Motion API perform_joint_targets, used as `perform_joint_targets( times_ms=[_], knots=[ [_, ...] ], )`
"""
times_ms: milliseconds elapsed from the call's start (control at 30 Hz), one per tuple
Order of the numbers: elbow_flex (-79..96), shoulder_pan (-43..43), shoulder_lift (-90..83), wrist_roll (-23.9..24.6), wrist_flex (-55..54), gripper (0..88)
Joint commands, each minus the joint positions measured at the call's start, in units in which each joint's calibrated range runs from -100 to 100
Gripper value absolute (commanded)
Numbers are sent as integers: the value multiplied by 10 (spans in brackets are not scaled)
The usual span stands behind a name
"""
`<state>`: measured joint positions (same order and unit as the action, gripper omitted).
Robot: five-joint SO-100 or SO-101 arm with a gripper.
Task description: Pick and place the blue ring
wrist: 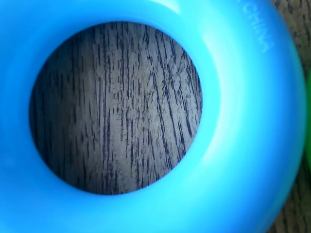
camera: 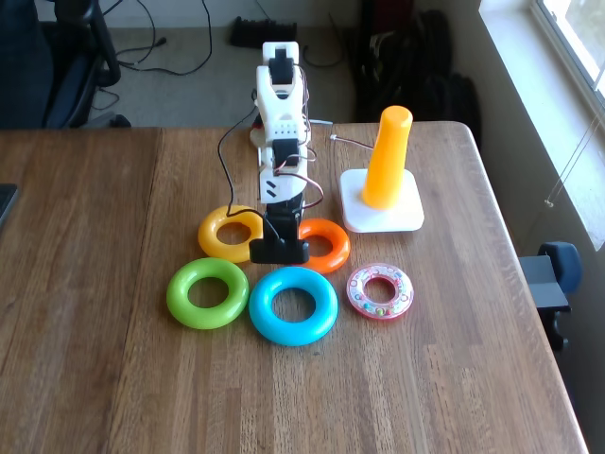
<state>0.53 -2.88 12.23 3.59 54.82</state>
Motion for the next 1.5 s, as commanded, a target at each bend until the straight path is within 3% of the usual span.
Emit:
perform_joint_targets(
  times_ms=[0, 233, 600, 1033, 1467],
  knots=[
    [-90, -8, -22, -17, 3, 136],
    [-139, -8, -31, -57, 55, 152],
    [-148, -1, -29, -59, 44, 261],
    [-218, 0, 154, -59, 17, 260],
    [-363, 31, 185, -59, 25, 260]
  ],
)
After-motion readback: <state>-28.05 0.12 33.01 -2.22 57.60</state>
